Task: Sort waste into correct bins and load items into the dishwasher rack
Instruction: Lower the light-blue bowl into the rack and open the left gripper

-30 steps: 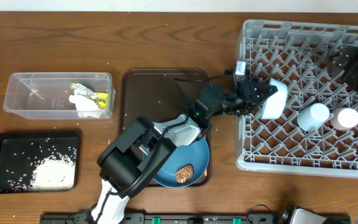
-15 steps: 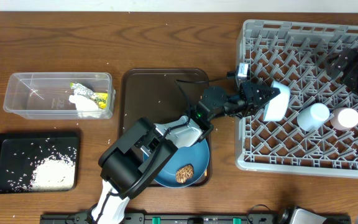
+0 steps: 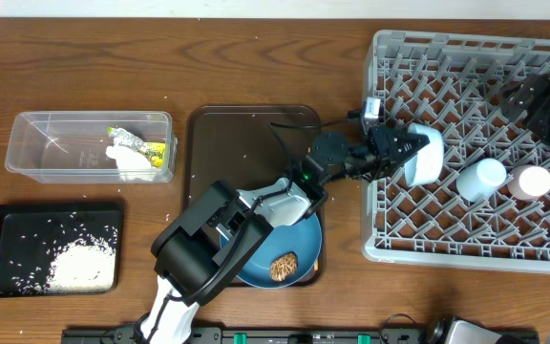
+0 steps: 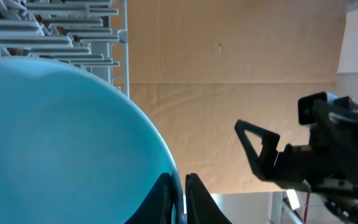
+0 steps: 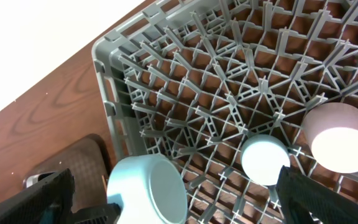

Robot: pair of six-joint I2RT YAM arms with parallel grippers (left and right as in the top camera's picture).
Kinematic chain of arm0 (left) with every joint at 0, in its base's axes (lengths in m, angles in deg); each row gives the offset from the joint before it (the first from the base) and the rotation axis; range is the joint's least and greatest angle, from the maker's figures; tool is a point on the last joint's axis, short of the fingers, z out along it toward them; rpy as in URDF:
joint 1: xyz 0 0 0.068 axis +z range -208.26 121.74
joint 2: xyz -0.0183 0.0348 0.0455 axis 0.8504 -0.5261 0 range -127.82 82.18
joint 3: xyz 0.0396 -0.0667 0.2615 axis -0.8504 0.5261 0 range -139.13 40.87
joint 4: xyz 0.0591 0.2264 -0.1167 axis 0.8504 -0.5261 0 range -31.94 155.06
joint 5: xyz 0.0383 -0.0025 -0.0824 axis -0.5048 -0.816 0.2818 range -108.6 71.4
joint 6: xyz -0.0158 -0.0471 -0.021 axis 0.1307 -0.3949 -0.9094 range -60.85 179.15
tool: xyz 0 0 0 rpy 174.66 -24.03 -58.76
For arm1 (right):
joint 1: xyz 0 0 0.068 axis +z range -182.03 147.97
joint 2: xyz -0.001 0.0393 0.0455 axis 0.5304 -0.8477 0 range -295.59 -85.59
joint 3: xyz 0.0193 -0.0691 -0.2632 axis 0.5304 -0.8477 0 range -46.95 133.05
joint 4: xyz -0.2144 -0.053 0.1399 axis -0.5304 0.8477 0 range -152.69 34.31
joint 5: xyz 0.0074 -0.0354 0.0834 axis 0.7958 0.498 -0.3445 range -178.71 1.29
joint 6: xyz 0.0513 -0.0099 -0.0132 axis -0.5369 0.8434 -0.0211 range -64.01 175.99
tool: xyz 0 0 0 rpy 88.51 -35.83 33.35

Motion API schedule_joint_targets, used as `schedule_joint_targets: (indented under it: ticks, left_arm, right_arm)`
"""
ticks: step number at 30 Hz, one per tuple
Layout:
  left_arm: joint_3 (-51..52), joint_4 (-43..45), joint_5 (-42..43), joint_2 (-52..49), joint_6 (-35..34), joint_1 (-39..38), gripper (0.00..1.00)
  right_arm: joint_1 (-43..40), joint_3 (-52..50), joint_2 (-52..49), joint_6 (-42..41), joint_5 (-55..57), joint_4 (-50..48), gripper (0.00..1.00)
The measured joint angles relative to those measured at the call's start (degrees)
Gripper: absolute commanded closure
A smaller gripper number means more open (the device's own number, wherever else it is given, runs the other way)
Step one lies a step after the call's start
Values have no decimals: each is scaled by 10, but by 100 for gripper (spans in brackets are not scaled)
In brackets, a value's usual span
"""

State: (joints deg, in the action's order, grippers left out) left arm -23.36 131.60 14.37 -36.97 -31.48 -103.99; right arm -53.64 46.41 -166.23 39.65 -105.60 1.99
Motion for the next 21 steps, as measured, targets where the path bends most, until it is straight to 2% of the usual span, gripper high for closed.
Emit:
schedule_joint_targets:
  ticks: [11,16,21]
  left_arm:
    - [0,9,-12,0,-15,-10,90]
    - [0,11,7,0,-15,-10,91]
    - [0,53,45,-1,-15,-10,92]
  right_arm:
    - [0,0,0,0,2,0,3]
    - [0,0,0,0,7,0,3]
    - [0,0,0,0,13,5,2]
